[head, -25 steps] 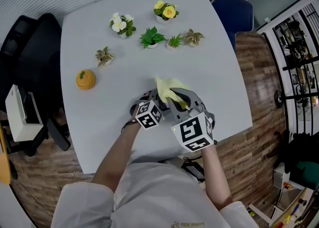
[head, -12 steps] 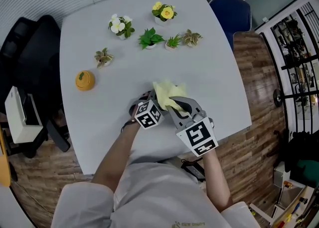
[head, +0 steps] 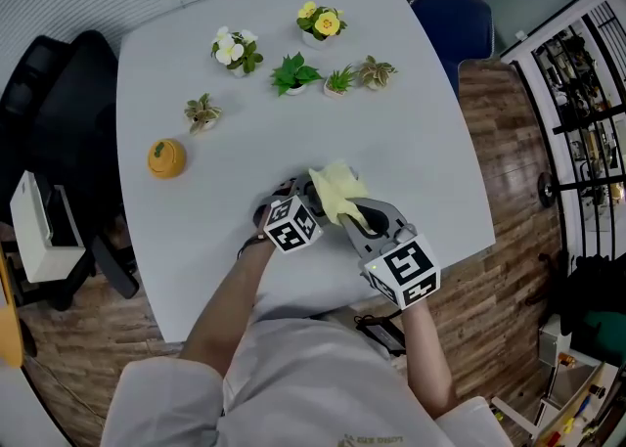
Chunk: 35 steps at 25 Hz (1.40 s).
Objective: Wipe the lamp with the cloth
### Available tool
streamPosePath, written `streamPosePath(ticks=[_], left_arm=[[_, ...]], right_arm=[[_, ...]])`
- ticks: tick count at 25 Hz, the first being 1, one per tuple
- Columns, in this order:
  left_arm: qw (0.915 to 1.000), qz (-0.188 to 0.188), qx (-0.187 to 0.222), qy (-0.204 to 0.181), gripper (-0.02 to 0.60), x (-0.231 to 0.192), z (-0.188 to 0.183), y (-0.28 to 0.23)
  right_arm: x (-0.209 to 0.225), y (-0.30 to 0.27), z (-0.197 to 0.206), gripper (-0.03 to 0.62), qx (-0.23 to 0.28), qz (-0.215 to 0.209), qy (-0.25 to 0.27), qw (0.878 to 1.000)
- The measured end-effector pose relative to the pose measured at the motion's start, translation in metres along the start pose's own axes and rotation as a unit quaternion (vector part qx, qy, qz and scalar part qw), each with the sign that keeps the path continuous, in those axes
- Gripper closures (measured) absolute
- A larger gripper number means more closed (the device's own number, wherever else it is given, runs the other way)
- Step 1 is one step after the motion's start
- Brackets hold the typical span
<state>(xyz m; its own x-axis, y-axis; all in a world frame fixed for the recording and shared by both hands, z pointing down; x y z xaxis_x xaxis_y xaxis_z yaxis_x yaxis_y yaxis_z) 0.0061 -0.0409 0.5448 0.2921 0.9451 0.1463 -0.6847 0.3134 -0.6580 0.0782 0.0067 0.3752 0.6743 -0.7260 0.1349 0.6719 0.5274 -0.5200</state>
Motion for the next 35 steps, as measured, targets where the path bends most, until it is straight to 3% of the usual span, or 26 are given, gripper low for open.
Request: streamPosePath(ticks=[21, 28, 35], left_arm=[[1.0, 0.0, 0.001, -0.001, 0.276, -0.001, 0.001, -0.001], [1.0, 0.001, 0.0, -0.001, 0.276, -0.001, 0.001, -0.001], [1.0, 0.001, 0.0, -0.001, 0.276, -0.001, 0.002, -0.001]], right_arm=[[0.014, 0.01, 0.028, 0.566, 0.012, 0.008, -0.081, 0.997], [0.015, 0.007, 0.047, 0.566, -0.024, 0.024, -0.069, 0.997], [0.02, -0.007, 0.046, 0.566, -0.028, 0.028, -0.066, 0.997]])
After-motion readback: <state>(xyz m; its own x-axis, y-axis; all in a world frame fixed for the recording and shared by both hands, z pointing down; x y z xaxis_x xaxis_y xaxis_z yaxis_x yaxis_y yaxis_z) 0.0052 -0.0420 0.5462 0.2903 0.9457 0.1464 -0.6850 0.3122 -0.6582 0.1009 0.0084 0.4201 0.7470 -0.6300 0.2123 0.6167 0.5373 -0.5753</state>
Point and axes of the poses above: the fingertips, and each gripper's own axes: y backward along the fingers, x to its right, z out of its underside, the point moved 7 cm from there along y, backward along the fingers, and after that the axes turned 4 degrees about -y, right-handed, at the moved point
